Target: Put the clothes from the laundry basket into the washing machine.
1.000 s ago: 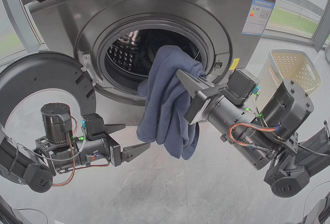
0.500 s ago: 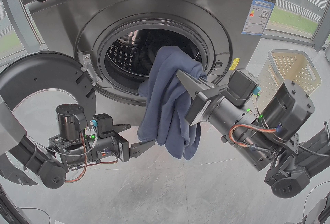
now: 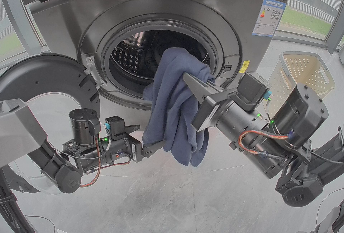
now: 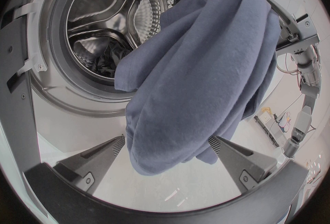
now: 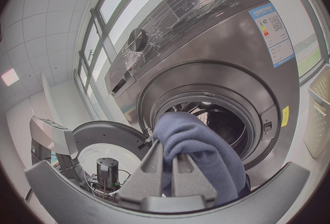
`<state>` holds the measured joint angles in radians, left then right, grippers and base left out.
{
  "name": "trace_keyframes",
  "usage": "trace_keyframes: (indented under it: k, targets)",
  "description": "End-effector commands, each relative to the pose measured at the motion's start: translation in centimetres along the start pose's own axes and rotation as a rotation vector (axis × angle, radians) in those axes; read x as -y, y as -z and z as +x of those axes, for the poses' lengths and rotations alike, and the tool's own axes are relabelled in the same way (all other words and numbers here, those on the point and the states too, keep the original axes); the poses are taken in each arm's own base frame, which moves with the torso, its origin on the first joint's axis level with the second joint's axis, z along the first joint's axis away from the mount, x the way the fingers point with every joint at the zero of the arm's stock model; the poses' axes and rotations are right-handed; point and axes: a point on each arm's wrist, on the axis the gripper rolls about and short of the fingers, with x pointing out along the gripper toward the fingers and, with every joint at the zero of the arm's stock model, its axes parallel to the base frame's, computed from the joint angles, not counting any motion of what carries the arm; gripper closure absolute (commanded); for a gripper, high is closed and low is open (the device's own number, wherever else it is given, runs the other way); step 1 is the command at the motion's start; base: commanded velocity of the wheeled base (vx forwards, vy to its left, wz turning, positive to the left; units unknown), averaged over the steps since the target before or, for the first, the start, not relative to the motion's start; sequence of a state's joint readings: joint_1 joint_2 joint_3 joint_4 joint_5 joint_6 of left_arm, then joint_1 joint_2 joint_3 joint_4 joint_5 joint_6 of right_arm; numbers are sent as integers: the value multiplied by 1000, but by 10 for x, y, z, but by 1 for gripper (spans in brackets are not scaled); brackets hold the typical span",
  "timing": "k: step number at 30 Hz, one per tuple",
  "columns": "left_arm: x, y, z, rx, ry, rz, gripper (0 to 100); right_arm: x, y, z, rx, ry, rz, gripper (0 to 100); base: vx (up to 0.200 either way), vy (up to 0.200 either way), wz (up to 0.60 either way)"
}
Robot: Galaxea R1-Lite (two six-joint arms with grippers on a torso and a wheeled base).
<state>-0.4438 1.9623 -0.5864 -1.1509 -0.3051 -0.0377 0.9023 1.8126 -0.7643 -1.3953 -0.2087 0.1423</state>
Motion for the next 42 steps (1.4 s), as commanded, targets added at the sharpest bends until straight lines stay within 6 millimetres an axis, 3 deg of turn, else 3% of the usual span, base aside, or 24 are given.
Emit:
trace_keyframes:
  k: [1,16,17,27,34,42]
  targets:
    - [-2,2,5,3,-2,0,0,-1,1,0,-1,-4,2,100,0,0,0]
    - [-6,10,16,42,1,11,0,-1,2,0,-4,-4,1,100,0,0,0]
    - [-6,9,17,49,2,13,100,-1,3,0,-5,-2,1,100,0,0,0]
    - [-4,6,23,76,16,24,100,-1,3,-1,-8,-1,2,100,0,0,0]
    - [2,5,16,111,31,19,100,4,6,-2,-20,7,-5,100,0,0,0]
    - [24,6,-37,184,63,4,100,29,26,-3,-70,63,-26,100,0,0,0]
